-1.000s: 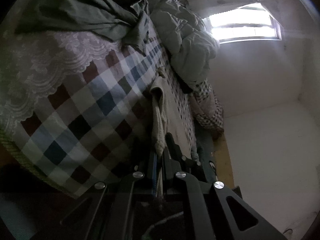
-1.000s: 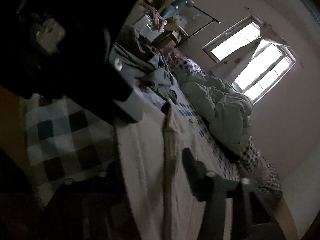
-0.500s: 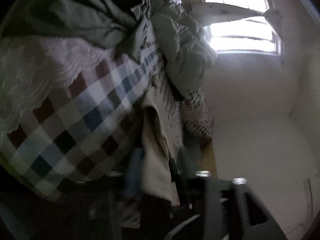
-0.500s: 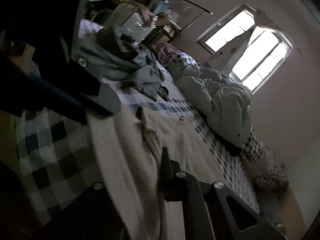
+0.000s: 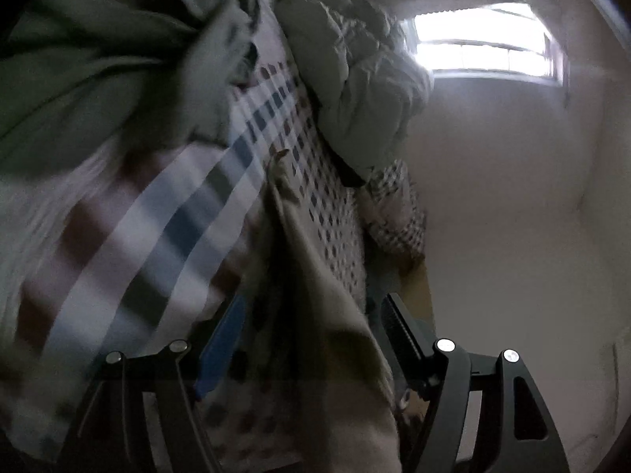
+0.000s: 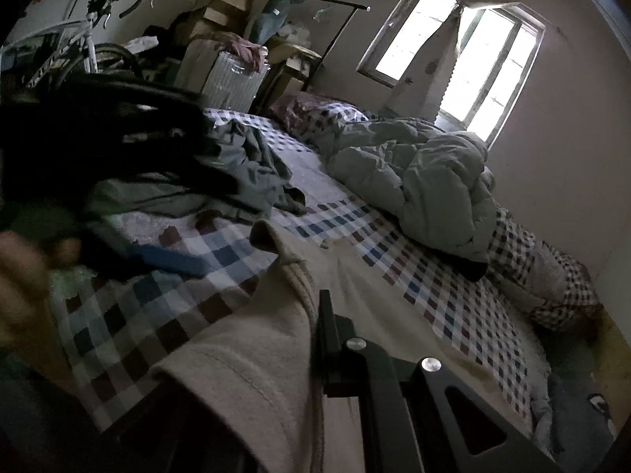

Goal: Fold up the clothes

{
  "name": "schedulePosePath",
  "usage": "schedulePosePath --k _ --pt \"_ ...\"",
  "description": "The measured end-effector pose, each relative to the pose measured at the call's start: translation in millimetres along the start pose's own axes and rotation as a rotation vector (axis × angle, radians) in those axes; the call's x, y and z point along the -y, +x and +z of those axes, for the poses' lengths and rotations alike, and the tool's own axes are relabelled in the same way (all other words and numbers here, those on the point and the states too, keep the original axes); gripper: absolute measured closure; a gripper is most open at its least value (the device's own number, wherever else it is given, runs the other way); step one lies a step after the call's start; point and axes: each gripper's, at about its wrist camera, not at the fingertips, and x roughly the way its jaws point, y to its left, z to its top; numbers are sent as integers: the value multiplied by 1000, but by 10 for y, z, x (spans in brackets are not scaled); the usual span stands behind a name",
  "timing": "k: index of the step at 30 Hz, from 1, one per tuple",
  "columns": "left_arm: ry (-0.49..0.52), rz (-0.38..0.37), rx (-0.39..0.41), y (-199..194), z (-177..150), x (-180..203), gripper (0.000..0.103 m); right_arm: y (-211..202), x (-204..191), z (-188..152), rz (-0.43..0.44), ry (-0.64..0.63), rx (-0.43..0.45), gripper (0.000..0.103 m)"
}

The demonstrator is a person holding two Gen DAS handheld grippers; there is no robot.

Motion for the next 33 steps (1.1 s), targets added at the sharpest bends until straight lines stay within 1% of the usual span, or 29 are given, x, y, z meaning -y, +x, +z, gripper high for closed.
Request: schedulePosePath --k 4,7,11,14,16,17,19,20,21,22,23,24,25,26,30,33 --pt "31 73 -76 382 258 42 28 -60 116 17 16 21 5 100" --pt "50 104 -120 679 422 78 28 -80 223 43 21 43 8 100" --pt "86 112 -155 946 641 172 28 -104 320 73 23 49 16 100" --pt "137 133 -175 1145 830 263 28 -120 387 80 25 59 25 100" --pt "157 150 -189 1244 900 275 28 -132 420 80 26 64 30 100" --pt "167 159 -196 1293 932 280 30 -137 436 79 26 67 32 100" --pt "190 182 -212 1382 989 291 35 -156 468 78 24 73 37 100" --pt "205 198 -222 1423 1012 297 41 -170 484 77 24 76 40 100" --pt "215 214 -226 1452 1033 297 51 -188 500 76 22 80 44 100" --pt "224 231 -229 1478 1054 297 57 -206 516 75 21 83 48 100" --pt "233 247 -232 1505 1074 296 71 -225 530 73 20 86 52 100" --pt "242 264 -234 1531 1094 295 79 -244 542 70 18 87 56 100" --pt "241 271 -232 1543 1118 285 82 -264 552 66 16 88 59 100" --pt "238 267 -226 1538 1128 277 88 -283 561 57 14 90 61 100" --pt "251 238 -200 1465 1100 393 94 -365 595 -15 -2 99 64 100" --pt "275 216 -174 1395 1047 623 95 -435 611 -97 -21 107 63 100"
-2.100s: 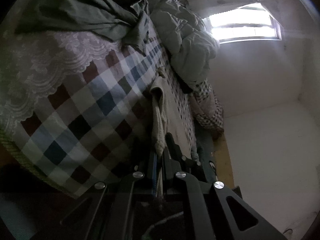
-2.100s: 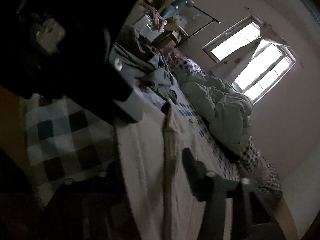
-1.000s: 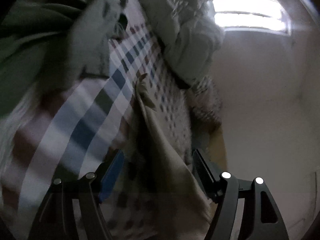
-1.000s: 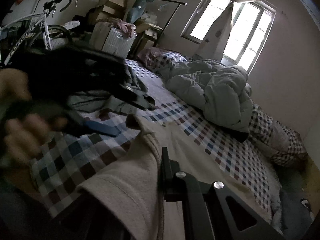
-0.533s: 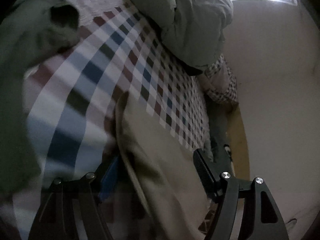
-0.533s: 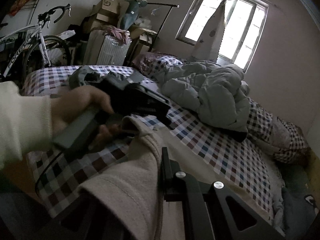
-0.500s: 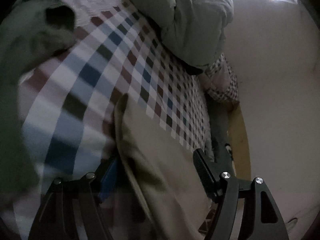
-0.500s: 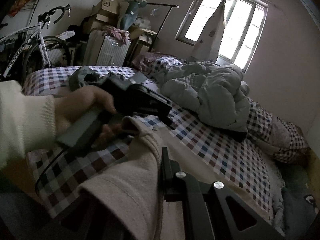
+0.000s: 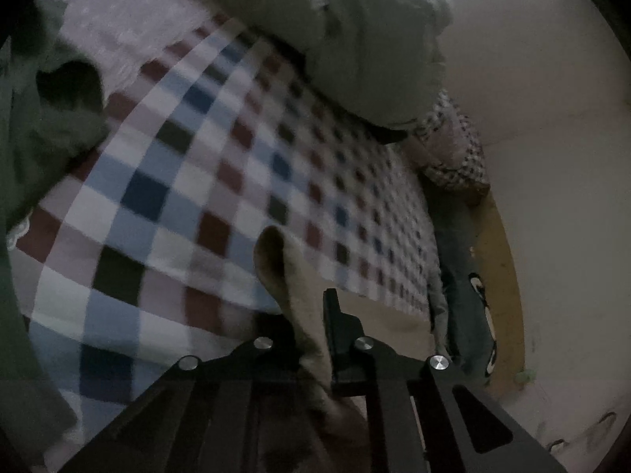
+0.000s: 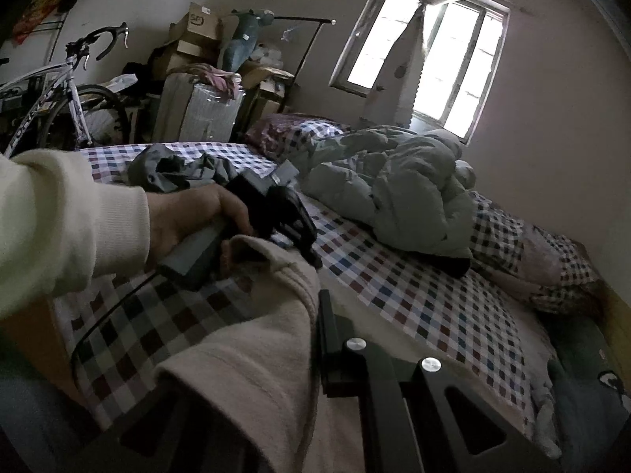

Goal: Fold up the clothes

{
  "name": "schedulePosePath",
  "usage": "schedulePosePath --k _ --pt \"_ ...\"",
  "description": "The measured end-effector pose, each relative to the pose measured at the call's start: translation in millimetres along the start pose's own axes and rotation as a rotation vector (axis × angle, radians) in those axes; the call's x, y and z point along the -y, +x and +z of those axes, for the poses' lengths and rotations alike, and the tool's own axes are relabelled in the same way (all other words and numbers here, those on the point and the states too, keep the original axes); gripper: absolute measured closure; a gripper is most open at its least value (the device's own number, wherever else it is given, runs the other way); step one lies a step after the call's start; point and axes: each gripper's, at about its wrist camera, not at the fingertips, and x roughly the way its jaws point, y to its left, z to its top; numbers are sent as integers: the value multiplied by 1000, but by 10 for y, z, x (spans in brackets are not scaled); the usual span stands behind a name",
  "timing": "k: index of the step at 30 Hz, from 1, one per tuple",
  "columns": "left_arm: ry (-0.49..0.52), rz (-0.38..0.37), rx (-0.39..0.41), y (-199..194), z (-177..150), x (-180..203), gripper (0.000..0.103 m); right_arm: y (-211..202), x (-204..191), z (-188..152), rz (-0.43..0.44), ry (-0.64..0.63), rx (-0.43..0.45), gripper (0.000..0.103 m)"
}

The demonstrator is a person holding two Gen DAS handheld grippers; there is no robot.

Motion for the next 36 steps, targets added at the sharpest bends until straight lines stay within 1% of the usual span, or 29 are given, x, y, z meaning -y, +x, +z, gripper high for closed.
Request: schedulePosePath --k 2,6,13,19,23,31,36 --pt "22 -20 15 -74 -6 193 95 -58 8 -52 -20 6 2 100" --pt "79 -27 33 -110 -18 610 95 -200 22 -154 -61 25 11 100" --pt "132 -21 33 34 -120 1212 95 -458 206 -358 -120 107 3 100" --pt "145 -29 27 366 -318 1706 96 -656 454 -539 -158 178 -18 100" --pt "144 -18 15 590 -465 1936 96 -803 633 -653 -183 220 -23 100" --pt "139 34 -31 1104 -812 2310 96 -1033 1001 -944 -219 301 -57 100" --pt "165 67 -61 1466 -1005 2553 96 -1168 1188 -1188 -227 352 -83 100"
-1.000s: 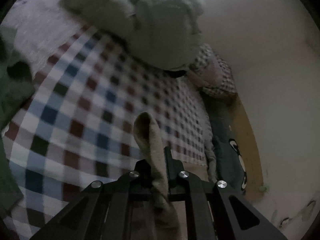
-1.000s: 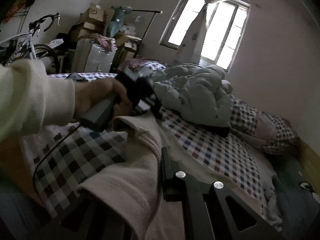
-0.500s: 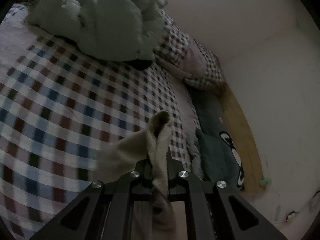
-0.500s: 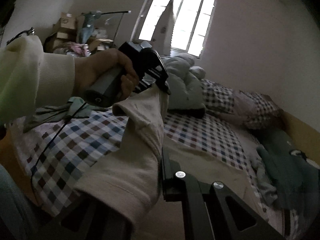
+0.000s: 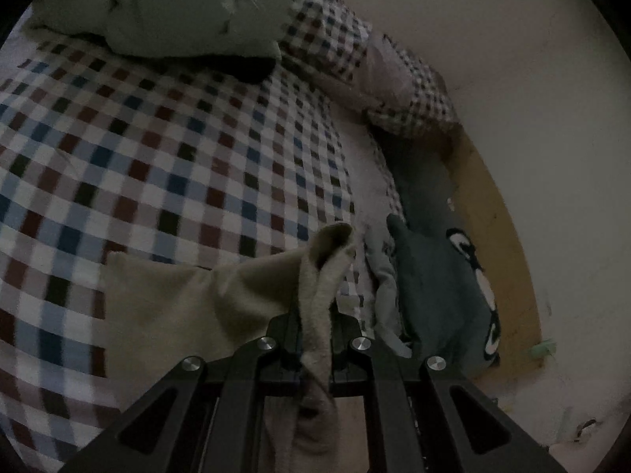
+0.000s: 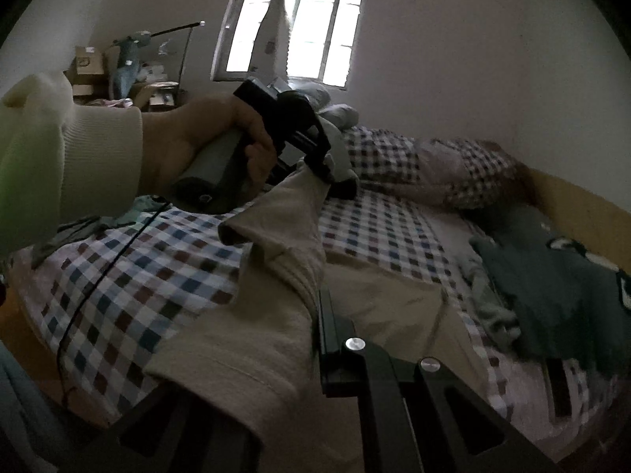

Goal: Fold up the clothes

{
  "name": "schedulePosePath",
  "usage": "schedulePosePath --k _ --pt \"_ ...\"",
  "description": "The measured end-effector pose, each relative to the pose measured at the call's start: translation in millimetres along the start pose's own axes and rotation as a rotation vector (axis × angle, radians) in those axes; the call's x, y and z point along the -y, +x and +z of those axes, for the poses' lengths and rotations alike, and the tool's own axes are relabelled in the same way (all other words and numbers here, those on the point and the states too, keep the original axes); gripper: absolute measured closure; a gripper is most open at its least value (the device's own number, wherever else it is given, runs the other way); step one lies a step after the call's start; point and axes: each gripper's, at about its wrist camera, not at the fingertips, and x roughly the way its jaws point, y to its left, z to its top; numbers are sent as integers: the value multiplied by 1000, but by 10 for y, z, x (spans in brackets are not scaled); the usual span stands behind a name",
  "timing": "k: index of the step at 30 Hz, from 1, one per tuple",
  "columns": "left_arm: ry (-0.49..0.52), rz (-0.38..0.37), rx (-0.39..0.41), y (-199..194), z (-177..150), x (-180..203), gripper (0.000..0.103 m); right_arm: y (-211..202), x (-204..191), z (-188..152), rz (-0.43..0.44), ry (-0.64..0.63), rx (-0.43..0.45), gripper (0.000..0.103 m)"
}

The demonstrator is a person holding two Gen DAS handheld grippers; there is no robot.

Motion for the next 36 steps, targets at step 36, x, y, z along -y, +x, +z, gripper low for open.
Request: schedulePosePath --k 36 --pt "65 219 -183 2060 -538 919 90 443 1567 -1132 -21 496 -246 98"
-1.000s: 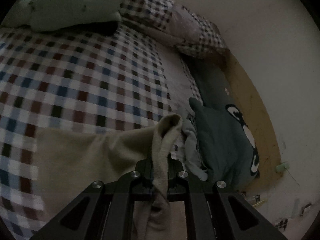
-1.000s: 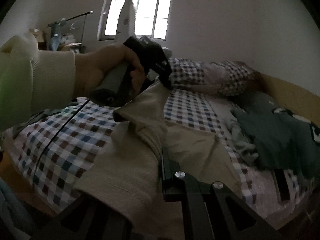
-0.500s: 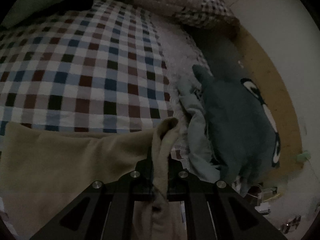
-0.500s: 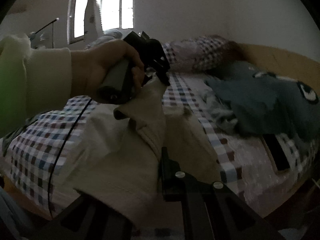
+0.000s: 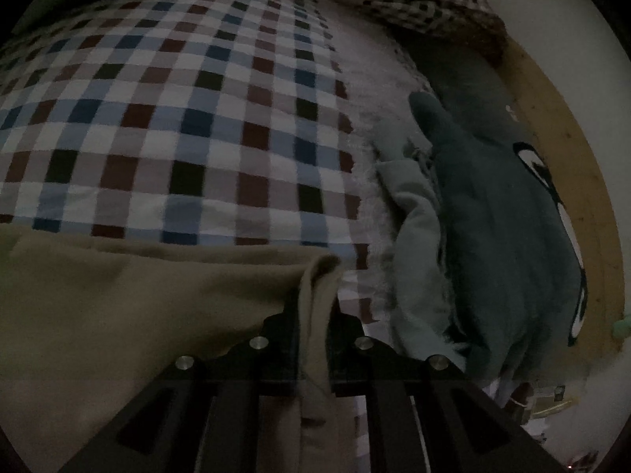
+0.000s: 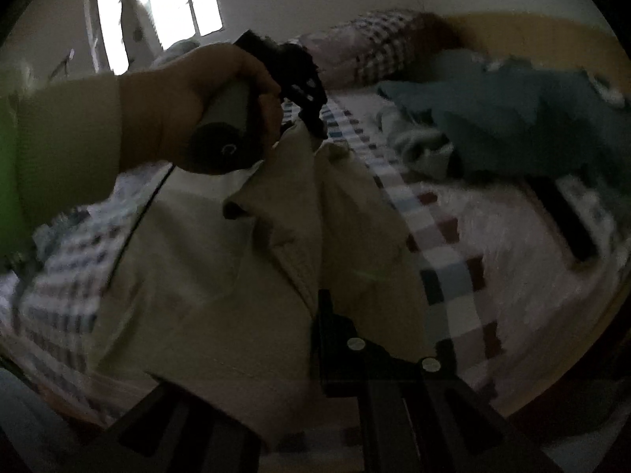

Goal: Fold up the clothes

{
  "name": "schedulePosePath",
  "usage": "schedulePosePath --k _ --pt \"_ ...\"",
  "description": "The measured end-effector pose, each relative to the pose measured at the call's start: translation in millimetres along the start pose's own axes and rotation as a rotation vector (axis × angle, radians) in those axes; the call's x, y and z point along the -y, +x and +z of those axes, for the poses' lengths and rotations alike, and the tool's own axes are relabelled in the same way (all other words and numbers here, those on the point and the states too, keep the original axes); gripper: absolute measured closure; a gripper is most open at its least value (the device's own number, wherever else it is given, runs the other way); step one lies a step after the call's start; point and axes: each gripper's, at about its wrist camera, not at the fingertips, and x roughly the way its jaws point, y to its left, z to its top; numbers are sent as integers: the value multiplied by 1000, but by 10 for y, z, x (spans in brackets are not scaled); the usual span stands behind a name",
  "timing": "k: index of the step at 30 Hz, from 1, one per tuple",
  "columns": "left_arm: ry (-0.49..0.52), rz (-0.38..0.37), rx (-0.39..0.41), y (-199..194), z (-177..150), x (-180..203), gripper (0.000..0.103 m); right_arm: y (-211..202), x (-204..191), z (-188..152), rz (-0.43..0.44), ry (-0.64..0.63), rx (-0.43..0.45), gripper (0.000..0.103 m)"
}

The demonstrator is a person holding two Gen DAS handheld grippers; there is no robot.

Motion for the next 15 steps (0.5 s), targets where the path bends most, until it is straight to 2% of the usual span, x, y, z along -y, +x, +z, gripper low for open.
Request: schedulePosePath --k 2,3,4,9,12,15 --pt "2 -35 -2 2 18 35 84 -27 108 -12 9 48 9 92" --pt "3 -53 -4 3 28 53 77 -50 152 -11 10 68 19 89" --pt "4 -70 -5 5 37 70 74 -75 204 -10 13 93 29 82" --pt "40 -117 -10 -3 41 184 53 -147 461 -56 40 224 30 76" --pt "72 -126 2 -33 34 216 45 -180 563 -84 36 272 26 76" --pt "95 -147 25 -104 47 214 43 -219 707 -112 38 339 21 74"
